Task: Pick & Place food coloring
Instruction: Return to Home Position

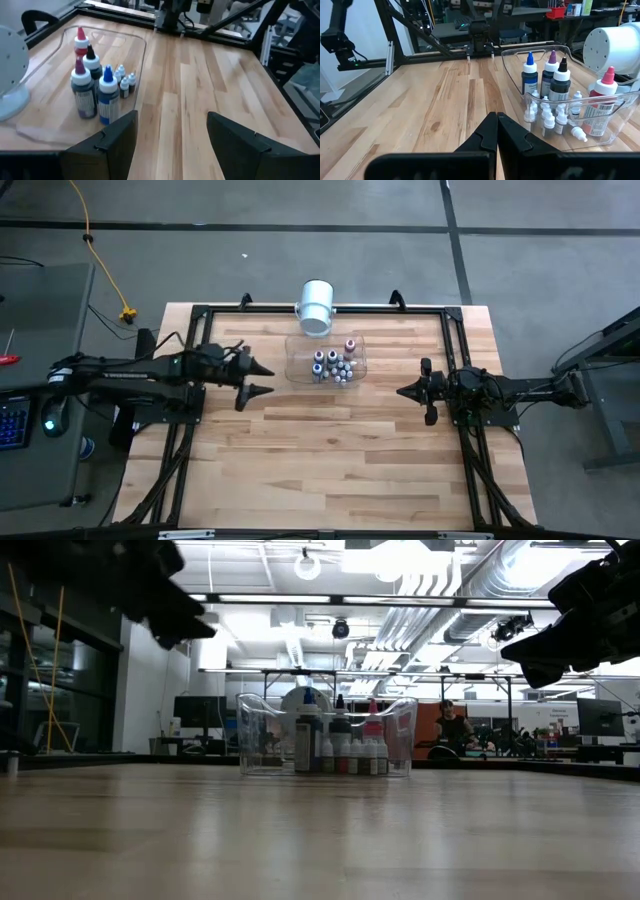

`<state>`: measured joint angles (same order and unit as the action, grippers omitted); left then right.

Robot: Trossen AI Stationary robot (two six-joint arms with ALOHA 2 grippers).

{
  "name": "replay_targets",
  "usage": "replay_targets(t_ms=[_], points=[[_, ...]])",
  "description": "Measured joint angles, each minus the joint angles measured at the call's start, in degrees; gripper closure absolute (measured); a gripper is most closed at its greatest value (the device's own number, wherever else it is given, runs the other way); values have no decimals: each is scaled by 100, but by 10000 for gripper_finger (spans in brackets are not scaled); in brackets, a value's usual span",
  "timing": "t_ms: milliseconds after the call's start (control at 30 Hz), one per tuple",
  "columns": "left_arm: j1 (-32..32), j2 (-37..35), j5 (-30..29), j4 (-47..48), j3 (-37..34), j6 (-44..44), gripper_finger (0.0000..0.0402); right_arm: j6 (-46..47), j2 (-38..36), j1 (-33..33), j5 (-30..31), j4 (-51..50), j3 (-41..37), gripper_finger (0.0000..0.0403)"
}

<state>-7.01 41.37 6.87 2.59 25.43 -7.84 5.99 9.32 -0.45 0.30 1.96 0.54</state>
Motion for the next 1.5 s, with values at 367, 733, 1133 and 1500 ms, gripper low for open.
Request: replay_targets(t_ms=[367,733,1133,1500], points=[[-9,-1502,346,-553,-1274,-296,167,1,0,0,-2,0,-2,402],[-9,-2190,736,-1312,-1976,-295,167,1,0,0,-2,0,-1,402],[-9,-2648,957,-1630,-2446,-420,167,-1,0,0,-4,-2,-2,402],[-9,-2743,1057,-743,-2461,-646,167,1,0,0,-6,-1,-1,402]])
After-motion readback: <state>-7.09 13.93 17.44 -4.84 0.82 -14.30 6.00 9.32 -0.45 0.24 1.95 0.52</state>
